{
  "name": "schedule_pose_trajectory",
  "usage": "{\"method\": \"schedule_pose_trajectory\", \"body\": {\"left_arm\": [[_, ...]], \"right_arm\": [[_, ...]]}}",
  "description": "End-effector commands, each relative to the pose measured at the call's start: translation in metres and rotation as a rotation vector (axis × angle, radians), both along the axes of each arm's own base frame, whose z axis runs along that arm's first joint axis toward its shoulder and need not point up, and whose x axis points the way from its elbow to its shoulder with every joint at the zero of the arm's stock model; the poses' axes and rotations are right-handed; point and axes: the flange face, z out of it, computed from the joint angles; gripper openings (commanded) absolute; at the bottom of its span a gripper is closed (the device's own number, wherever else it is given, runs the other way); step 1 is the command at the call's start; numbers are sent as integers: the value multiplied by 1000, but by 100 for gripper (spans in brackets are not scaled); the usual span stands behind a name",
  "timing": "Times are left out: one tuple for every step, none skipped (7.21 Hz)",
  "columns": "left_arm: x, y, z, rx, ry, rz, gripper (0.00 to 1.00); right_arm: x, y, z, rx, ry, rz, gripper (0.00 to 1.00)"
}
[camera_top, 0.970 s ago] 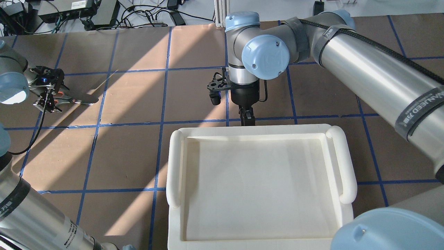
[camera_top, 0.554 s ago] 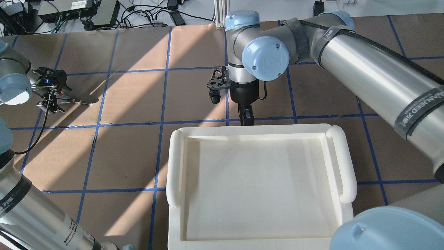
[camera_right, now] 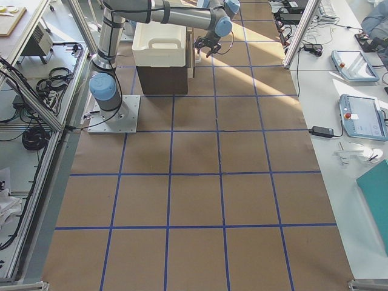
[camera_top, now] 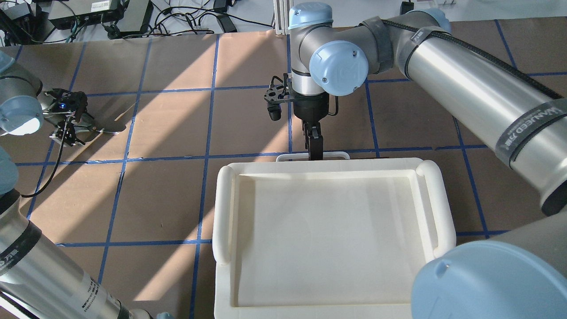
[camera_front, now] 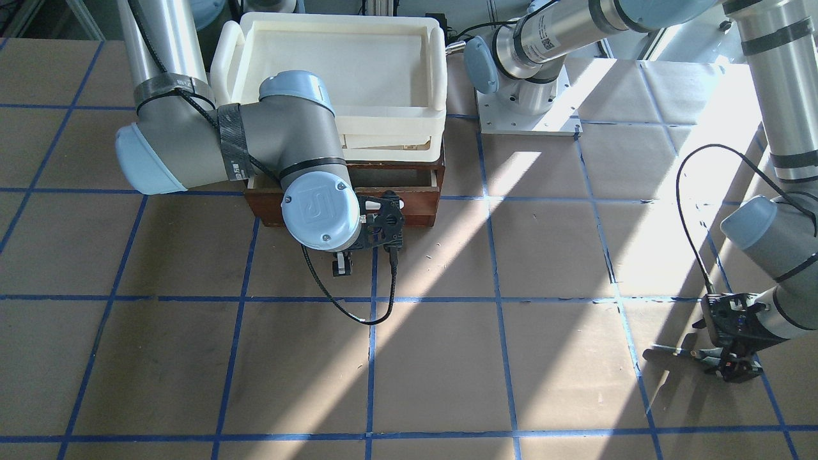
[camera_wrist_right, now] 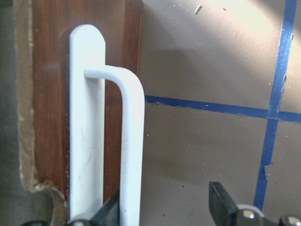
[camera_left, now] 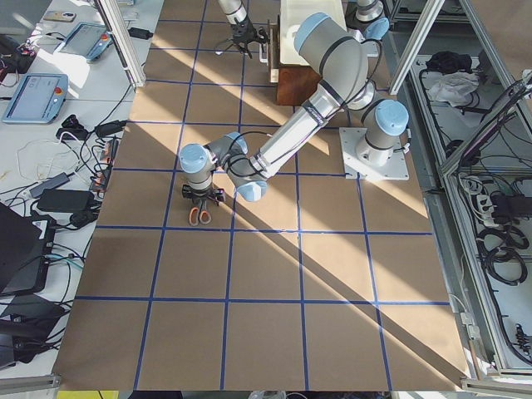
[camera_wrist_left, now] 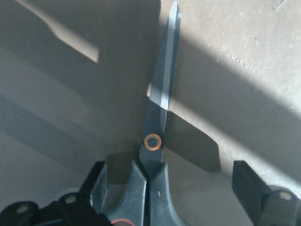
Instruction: Place scissors in drawer with both arms
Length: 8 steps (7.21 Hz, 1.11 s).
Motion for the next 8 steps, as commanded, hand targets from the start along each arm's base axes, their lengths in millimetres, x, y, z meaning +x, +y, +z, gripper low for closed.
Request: {"method": "schedule_pose_trajectory", "body": {"left_arm": [[1, 0, 0, -1, -3, -13, 71], [2, -2, 2, -7, -9, -35, 50], [4, -6, 7, -17, -16, -62, 19], [3, -6, 7, -16, -18, -67, 0], [3, -6, 10, -20, -20, -67, 0], [3, -6, 13, -24, -23, -69, 0], [3, -6, 16, -28, -25, -69, 0], [-2, -7, 21, -28, -25, -76, 0]], "right_arm": [[4, -23, -1, -40, -9, -2, 66], [3, -34, -3, -47, -11, -8, 66], [4, -44, -1, -65, -15, -11, 66], [0, -54, -3, -83, -21, -19, 66], [-4, -61, -6, -106, -27, -26, 66], [-5, -64, -3, -116, -34, -17, 66], [-3, -70, 2, -138, -41, -15, 66], [-2, -81, 0, -165, -51, -16, 66]]}}
